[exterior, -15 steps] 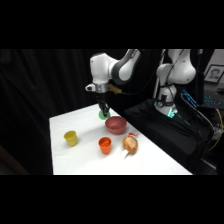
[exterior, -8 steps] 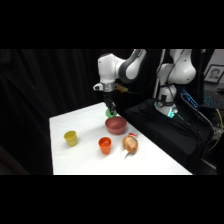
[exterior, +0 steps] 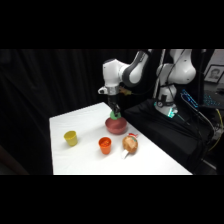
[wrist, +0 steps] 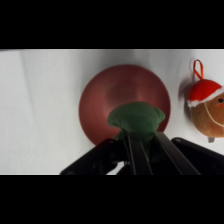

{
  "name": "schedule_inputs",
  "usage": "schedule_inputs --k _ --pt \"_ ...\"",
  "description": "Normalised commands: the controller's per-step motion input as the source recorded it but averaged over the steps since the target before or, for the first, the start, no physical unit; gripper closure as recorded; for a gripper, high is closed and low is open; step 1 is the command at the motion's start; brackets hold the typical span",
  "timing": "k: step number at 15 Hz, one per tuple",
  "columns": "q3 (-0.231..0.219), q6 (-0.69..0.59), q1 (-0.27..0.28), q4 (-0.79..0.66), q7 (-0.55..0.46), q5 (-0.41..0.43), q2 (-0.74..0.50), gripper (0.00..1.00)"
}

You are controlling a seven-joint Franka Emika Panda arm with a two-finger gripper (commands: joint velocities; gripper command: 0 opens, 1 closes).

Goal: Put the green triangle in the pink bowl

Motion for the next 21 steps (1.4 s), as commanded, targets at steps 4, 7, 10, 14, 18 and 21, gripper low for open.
schedule_inputs --k 4,7,10,14,18,21 --pt "-0.006 0.30 0.058 0.03 -0.19 0.220 0.28 0.94" --pt "0.043 0.24 0.005 0.06 -0.17 0.162 0.27 0.94" --pt "0.071 0.20 -0.036 0.06 -0.15 0.115 0.20 0.57" --pt "0.078 0.18 -0.068 0.04 -0.13 0.070 0.11 0.26" --pt "0.037 0.12 -0.075 0.01 -0.09 -0.011 -0.01 0.00" --pt "-0.019 0.00 -0.056 -0.01 -0.05 -0.105 -0.12 0.00"
